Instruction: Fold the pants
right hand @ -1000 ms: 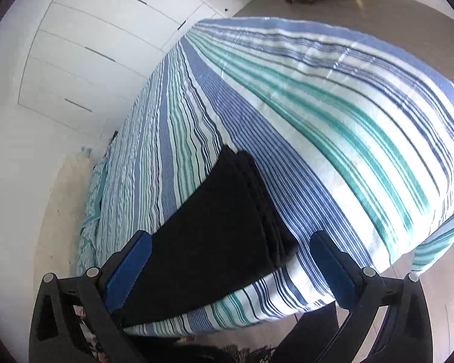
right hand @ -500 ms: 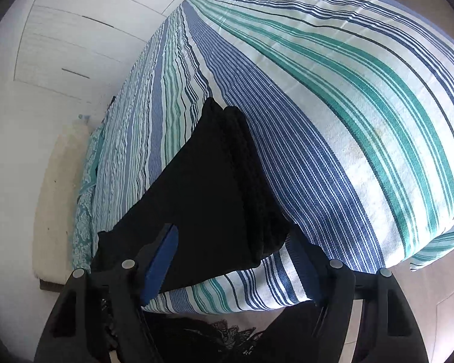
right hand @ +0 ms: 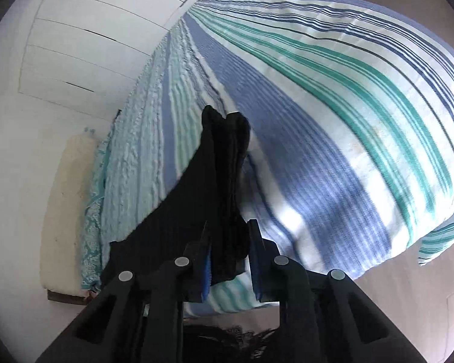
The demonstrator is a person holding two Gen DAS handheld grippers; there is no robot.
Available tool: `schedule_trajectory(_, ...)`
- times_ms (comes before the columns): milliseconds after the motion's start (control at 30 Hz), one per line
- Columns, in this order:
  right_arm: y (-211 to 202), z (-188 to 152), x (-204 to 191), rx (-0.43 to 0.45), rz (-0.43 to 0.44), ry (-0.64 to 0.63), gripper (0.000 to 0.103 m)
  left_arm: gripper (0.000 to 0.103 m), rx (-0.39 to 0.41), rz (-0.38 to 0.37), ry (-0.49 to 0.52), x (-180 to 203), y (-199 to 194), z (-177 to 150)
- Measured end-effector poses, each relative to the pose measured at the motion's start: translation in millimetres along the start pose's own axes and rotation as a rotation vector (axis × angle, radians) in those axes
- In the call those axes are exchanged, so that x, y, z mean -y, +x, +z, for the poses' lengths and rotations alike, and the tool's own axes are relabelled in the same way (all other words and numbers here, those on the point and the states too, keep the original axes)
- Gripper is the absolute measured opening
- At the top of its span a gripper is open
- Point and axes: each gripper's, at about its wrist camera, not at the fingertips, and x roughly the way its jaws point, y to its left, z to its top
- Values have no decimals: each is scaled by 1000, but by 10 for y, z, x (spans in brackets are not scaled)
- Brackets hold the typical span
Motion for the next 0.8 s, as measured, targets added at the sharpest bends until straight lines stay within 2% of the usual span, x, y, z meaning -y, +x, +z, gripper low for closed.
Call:
schedule_trajectory(200, 161, -368, -1015, -22, 217, -95, 20, 102, -2, -36, -28, -79, -1, 52)
schedule_trajectory(300, 525, -690, -1636, -85, 298, -155, 20, 101, 2, -69, -65, -172, -27, 79)
schedule_trajectory(400, 1076, -1066, -2244, -150, 351, -199, 20, 101, 10, -104, -121, -342, -78, 97)
schedule_trajectory(500, 1659, -1490, -2696, -221, 352, -243, 20, 101, 23, -140, -179, -557, -145, 99)
schedule_trajectory(667, 2567, -2261, -3266, -274, 217, -411, 22, 101, 30, -176, -280, -883, -195, 74)
schedule_trajectory(733, 2827, -2528, -3383, -292, 165, -471, 34, 101, 33, -186, -307, -976, -213, 62)
schedule_trajectory(767, 2973, -2651, -3444, -316, 125, -505, 59, 101, 39, -192, -313, -998, -239, 31)
schedule_trajectory(800, 3066, -2759, -3507, -335, 80, -545, 79, 101, 48, -200, -318, -1017, -264, 28)
